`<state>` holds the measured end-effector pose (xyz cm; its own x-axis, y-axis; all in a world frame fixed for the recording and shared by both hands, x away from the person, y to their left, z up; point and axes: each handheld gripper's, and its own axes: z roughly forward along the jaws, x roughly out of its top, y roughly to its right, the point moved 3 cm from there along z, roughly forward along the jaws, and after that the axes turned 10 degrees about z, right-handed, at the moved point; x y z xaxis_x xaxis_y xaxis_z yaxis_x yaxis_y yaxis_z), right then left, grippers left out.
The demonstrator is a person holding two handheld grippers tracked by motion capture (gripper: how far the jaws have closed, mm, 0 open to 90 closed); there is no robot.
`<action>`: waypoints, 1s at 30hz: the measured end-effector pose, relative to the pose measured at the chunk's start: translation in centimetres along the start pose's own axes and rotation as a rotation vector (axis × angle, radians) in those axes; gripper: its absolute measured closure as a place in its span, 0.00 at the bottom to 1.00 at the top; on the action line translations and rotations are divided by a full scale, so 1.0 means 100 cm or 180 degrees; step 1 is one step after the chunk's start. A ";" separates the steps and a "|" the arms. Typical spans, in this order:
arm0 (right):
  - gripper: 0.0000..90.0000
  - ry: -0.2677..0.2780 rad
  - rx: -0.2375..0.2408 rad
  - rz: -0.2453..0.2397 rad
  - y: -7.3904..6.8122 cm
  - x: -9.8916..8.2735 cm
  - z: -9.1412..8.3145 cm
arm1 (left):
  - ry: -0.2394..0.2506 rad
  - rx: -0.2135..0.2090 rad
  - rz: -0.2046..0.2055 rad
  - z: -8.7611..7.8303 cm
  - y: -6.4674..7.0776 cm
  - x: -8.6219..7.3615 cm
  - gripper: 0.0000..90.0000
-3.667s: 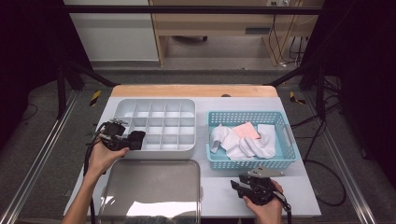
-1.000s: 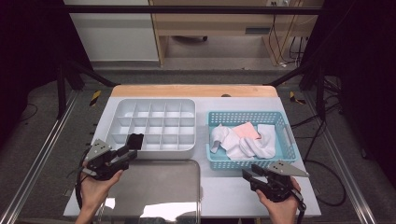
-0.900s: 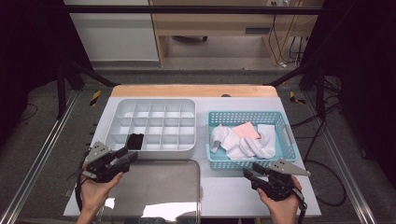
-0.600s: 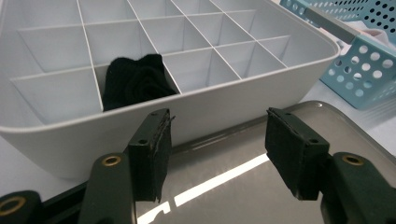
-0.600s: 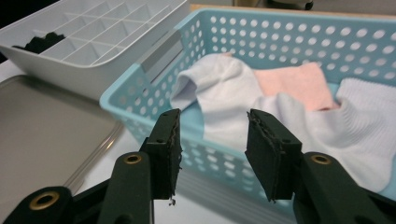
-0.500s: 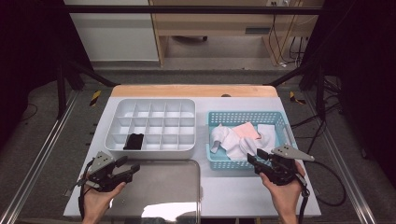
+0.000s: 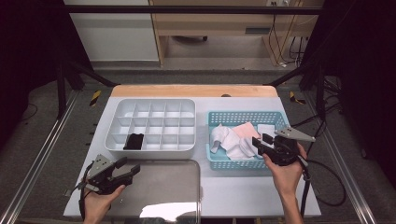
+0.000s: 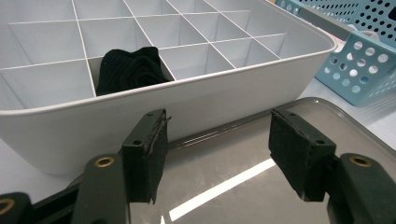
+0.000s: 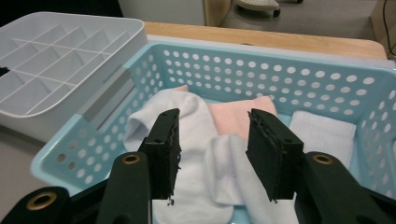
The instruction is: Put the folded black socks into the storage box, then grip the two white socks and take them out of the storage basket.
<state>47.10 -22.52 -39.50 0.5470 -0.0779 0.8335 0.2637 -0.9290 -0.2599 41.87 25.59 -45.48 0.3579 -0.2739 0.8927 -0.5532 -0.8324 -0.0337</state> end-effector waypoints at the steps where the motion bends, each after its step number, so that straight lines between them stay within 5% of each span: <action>1: 0.60 0.0003 -0.0021 0.0005 0.002 0.002 0.002 | 0.0000 0.0000 0.0000 0.000 0.000 0.000 0.41; 19: 0.59 -0.0046 -0.0237 0.0147 0.029 0.028 0.043 | -0.0128 -0.0039 -0.0048 0.004 -0.002 -0.005 0.45; 30: 0.61 -0.0331 -0.0400 0.0089 0.045 0.024 0.069 | -0.0166 -0.0062 -0.0015 0.004 0.001 -0.006 0.45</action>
<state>55.06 -24.35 -42.04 0.6338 -0.0726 0.7701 0.1491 -0.9654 -0.2138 41.93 25.44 -46.18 0.3989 -0.2953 0.8681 -0.5657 -0.8243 -0.0204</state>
